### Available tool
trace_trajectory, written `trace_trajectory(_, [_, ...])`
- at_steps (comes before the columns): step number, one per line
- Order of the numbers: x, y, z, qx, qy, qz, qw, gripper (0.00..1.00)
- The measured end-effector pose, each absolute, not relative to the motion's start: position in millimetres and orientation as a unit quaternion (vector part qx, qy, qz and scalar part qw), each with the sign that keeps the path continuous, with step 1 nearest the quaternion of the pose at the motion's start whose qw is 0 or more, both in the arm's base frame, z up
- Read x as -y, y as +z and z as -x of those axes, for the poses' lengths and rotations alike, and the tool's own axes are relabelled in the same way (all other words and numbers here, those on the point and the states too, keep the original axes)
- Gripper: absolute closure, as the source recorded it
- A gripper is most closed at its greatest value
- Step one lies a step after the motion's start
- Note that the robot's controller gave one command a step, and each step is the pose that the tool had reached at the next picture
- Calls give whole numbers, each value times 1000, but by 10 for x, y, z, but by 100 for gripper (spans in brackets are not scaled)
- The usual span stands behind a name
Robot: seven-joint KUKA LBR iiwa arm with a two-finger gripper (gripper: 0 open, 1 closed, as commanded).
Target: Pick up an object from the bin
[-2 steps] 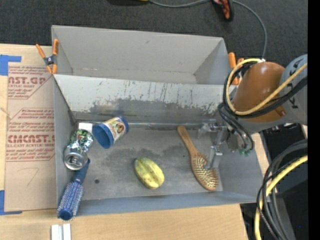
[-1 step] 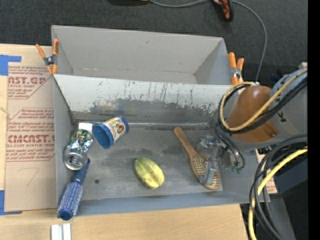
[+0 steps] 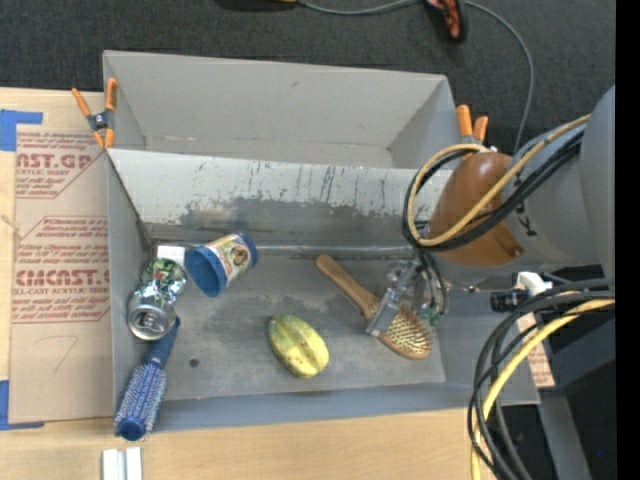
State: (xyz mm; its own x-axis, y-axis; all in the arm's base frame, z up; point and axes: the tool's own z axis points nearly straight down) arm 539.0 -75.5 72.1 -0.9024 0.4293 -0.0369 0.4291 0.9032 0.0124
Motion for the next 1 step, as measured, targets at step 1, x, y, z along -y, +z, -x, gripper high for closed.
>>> trace_trajectory(1, [758, 706, -5375, -975, 1, -220, 17, 0])
